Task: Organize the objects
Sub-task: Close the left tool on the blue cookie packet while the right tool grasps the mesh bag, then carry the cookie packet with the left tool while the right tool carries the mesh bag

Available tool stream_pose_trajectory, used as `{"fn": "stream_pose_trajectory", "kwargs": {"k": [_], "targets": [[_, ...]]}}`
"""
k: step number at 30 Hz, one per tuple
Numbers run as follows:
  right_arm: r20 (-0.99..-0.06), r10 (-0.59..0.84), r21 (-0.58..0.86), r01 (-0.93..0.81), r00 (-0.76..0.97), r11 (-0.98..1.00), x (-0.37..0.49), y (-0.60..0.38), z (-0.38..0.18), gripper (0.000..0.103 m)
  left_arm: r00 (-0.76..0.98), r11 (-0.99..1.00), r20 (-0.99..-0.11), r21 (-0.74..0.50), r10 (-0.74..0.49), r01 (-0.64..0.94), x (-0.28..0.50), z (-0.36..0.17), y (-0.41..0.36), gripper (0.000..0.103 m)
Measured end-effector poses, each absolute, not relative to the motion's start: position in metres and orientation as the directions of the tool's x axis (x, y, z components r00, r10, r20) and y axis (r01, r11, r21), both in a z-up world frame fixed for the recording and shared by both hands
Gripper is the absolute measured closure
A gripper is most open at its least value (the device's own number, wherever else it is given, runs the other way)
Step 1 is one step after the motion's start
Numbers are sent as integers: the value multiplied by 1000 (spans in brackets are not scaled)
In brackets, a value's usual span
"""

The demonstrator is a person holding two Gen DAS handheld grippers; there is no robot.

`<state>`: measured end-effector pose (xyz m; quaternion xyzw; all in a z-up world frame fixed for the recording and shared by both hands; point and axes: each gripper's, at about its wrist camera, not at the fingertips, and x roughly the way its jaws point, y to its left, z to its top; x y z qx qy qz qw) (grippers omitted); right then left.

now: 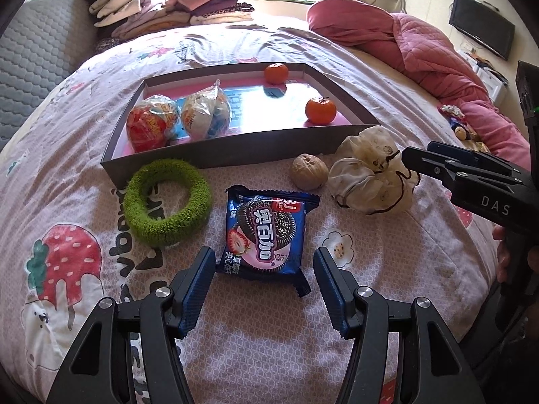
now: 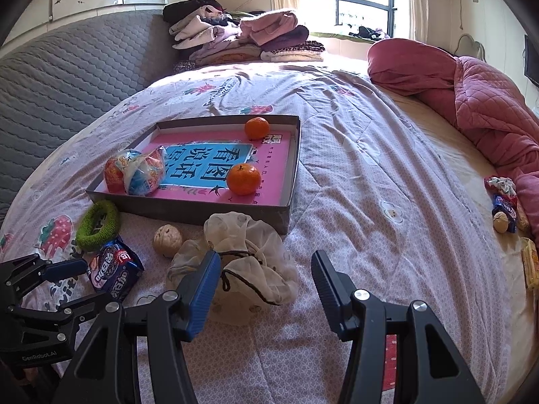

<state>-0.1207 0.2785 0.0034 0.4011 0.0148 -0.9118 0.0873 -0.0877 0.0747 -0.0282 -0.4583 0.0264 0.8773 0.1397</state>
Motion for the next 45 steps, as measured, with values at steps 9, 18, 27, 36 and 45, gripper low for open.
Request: {"fn": "stream_pose_trajectory", "kwargs": {"k": [9, 18, 27, 36, 45], "targets": [[-757, -163, 72, 168, -633, -983, -130, 279, -10, 47, -530, -959, -820, -78, 217, -272, -95, -36, 84, 41], [-773, -182, 114, 148, -607, -982, -143, 280, -25, 47, -538, -963, -818, -68, 204, -261, -104, -39, 90, 41], [-783, -189, 123, 151, -592, -981, -148, 277, -35, 71, -551, -960, -807, -63, 210, -274, -105, -39, 94, 49], [-776, -206, 122, 178, -596, -976, -143, 277, -31, 85, -555, -956, -802, -63, 220, -287, -101, -38, 94, 50], [-758, -244, 149, 203, -604, -968, -137, 279, -22, 89, -566, -953, -792, -64, 229, -297, -95, -32, 93, 50]]}}
